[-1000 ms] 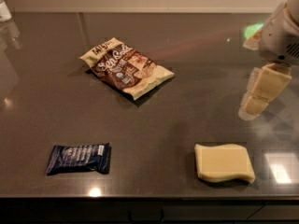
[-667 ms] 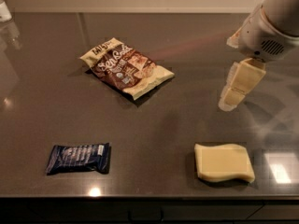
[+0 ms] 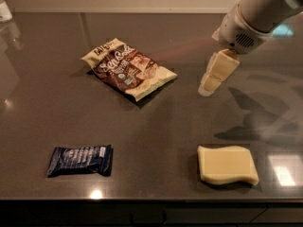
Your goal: Move brown chip bag near sponge
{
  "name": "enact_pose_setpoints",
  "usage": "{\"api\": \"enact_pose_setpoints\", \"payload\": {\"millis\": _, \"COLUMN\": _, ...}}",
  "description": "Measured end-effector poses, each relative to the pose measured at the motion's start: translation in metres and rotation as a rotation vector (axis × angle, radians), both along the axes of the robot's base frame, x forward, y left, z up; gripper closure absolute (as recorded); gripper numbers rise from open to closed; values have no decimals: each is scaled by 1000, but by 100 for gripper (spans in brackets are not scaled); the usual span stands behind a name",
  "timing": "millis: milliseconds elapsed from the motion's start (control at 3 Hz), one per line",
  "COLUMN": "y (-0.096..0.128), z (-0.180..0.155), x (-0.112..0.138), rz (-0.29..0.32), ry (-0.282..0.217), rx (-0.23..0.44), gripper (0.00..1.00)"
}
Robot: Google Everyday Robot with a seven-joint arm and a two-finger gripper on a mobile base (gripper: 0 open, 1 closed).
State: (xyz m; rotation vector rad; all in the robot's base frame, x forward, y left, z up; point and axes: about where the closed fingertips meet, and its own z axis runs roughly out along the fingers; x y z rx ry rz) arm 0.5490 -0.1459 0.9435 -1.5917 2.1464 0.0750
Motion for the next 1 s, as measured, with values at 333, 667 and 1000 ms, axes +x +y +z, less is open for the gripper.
{"api": "enact_pose_setpoints", "payload": {"millis": 333, "y": 18, "z": -12, "x": 33, "rz": -3, "ry": -14, "rx": 51, "gripper": 0}}
{"api": "enact_pose_setpoints", "payload": {"millis": 667, "y": 37, "z": -32, "x": 63, "rz": 6, "ry": -4, "rx": 124, "gripper": 0}}
{"api": "enact_pose_setpoints", "payload": {"millis": 1000, "y": 53, "z": -53, "x": 86, "rz": 39, "ry": 32, "rx": 171, "gripper": 0}}
